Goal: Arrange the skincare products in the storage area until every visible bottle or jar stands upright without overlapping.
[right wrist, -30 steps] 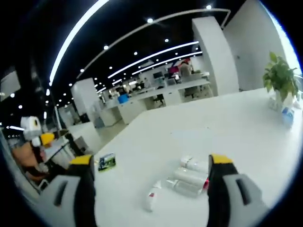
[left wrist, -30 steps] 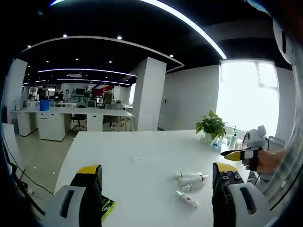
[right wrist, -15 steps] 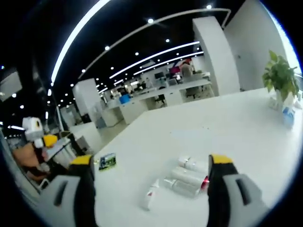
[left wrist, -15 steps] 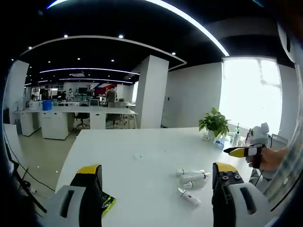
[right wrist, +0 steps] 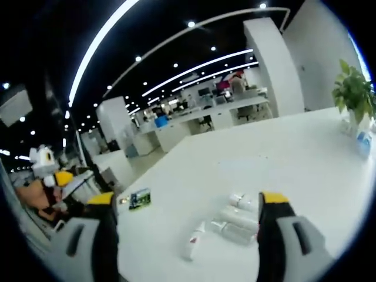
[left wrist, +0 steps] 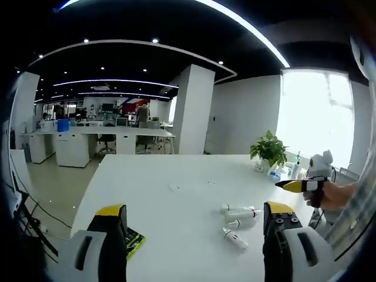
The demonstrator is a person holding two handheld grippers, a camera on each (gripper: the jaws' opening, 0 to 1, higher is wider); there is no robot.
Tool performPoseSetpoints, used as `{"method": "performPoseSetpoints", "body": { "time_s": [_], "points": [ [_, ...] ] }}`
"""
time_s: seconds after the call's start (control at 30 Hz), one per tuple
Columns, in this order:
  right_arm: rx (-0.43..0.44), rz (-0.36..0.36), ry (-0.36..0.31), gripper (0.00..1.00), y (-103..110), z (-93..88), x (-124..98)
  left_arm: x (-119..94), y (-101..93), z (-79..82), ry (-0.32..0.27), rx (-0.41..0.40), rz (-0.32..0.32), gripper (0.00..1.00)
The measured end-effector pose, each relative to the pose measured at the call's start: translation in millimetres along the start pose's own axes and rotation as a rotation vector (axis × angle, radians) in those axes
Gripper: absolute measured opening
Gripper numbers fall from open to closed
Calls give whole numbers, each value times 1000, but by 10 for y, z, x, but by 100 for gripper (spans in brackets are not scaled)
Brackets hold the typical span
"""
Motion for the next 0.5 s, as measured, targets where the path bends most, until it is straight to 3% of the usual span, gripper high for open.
{"method": "performPoseSetpoints", "body": {
  "time_s": [0.1, 0.17, 0.23, 0.5],
  "points": [
    [-7, 12, 0, 98, 42, 3, 1, -7, -4, 11, -12, -7, 4, 98],
    [0, 15, 1, 98, 50, 12, 1, 7, -10, 25, -27, -99, 7, 97],
    [5, 17, -4, 98, 63, 29, -4, 22, -12, 68, -52, -96, 3, 97],
    [9, 14, -13, 96, 32, 24, -104, 114, -55, 38, -5, -84, -42, 96]
  ]
}}
Point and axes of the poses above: the point that each gripper's makers call its tool centre point, and the gripper's own axes: x roughly forward along the fingers, y roughly to its left, z roughly out of its top, the point moved 6 cm from there along -x, roughly backward along the fingers, and after that the axes turned 12 degrees about -z, right-handed, at the moved point
